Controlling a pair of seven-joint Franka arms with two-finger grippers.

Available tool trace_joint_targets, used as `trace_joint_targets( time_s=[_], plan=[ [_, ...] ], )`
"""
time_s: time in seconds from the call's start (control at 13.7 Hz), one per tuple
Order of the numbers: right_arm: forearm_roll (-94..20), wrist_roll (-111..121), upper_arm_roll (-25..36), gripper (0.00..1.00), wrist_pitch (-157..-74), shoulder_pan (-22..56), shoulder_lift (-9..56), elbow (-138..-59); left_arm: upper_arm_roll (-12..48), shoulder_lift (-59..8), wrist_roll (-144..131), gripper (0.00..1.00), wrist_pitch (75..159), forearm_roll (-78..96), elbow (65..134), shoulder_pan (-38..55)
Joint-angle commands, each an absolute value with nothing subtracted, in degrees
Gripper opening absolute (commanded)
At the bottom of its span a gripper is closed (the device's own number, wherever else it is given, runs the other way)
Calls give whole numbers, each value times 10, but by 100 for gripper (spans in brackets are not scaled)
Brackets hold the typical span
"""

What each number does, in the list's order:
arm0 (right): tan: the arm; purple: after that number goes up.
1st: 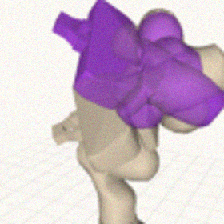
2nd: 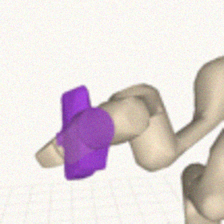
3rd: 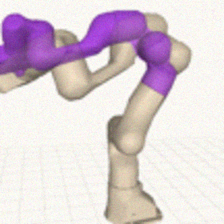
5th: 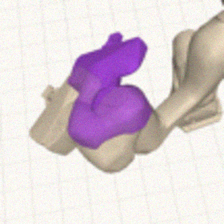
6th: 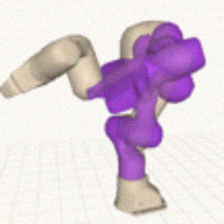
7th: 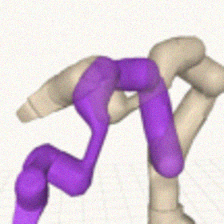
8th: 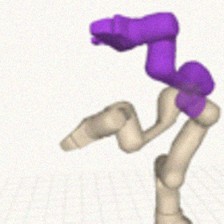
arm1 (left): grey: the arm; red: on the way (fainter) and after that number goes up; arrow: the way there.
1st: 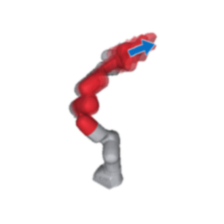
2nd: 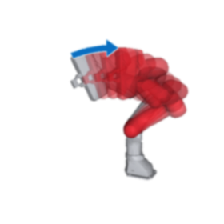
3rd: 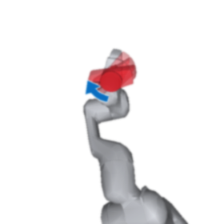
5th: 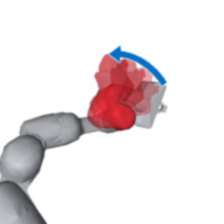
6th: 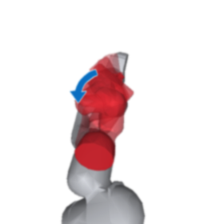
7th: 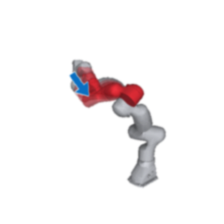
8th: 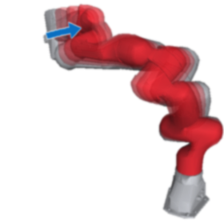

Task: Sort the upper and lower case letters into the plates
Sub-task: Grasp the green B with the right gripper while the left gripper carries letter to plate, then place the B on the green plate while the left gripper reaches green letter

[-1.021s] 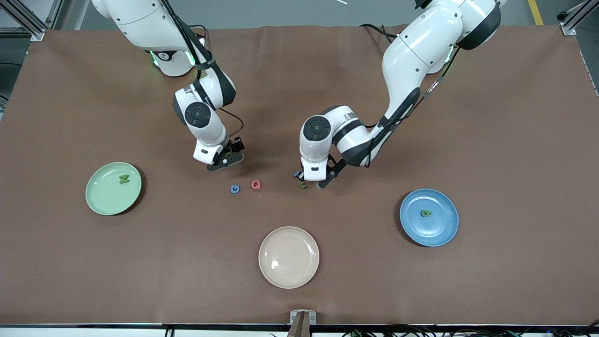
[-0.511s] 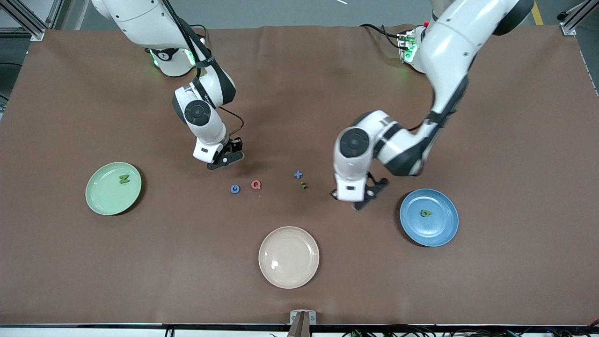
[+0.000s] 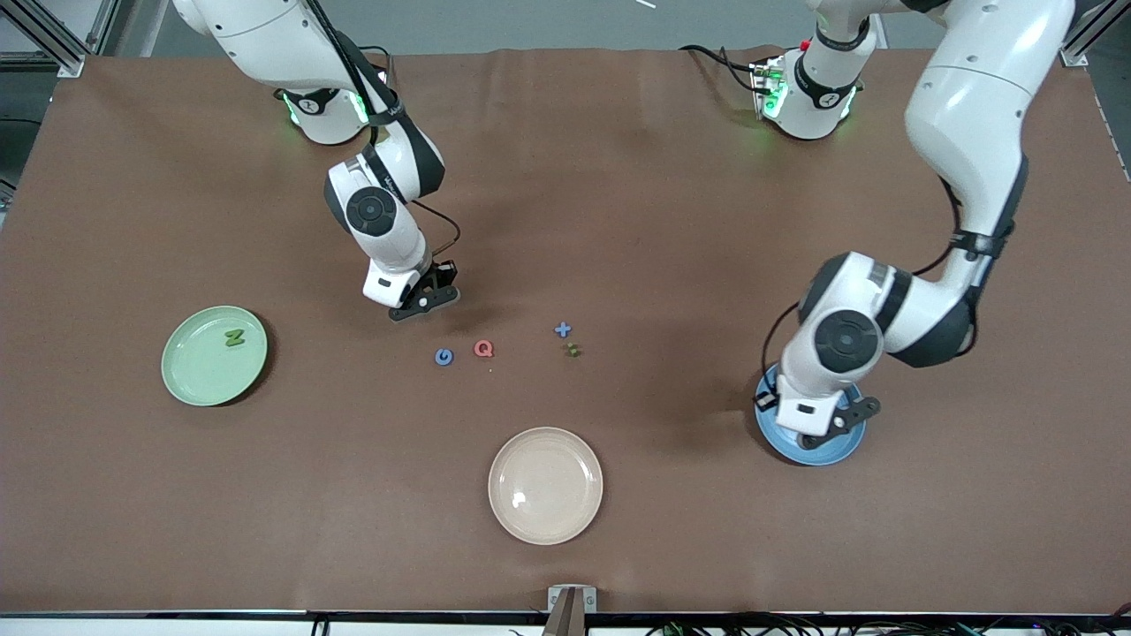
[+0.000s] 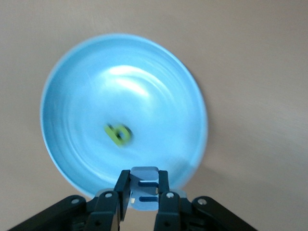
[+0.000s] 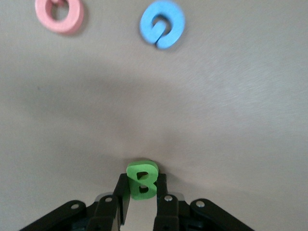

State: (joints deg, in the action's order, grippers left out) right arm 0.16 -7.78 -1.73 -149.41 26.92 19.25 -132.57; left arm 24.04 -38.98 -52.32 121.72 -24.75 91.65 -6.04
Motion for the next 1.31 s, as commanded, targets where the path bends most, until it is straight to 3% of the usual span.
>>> trace_joint_targets(
  time_s=[0.0, 0.07, 0.15, 0.51, 0.88, 1.09, 1.24],
  plan=[
    [-7, -46, -20, 11, -1337, 205, 109, -1288, 246, -404, -455, 29, 1271, -256, 940, -101],
    [-7, -4, -19, 11, -1283, 173, 95, -1261, 246, -411, -452, 70, 1273, -255, 938, -104],
    [-6, 43, -19, 11, -1261, 133, 84, -1253, 246, -410, -459, 100, 1273, -255, 940, -103],
    [-5, 275, -19, 11, -1266, -60, 97, -1229, 302, -399, -624, 100, 1243, -247, 940, -55],
    [2, 339, -18, 11, -1321, -157, 174, -1201, 308, -431, -853, 100, 1256, -245, 904, 74],
    [4, 377, -18, 11, -1351, -191, 241, -1159, 299, -464, -917, 90, 1309, -246, 872, 146],
    [4, 390, -19, 11, -1361, -206, 281, -1135, 271, -504, -970, 83, 1321, -246, 815, 208]
  ],
)
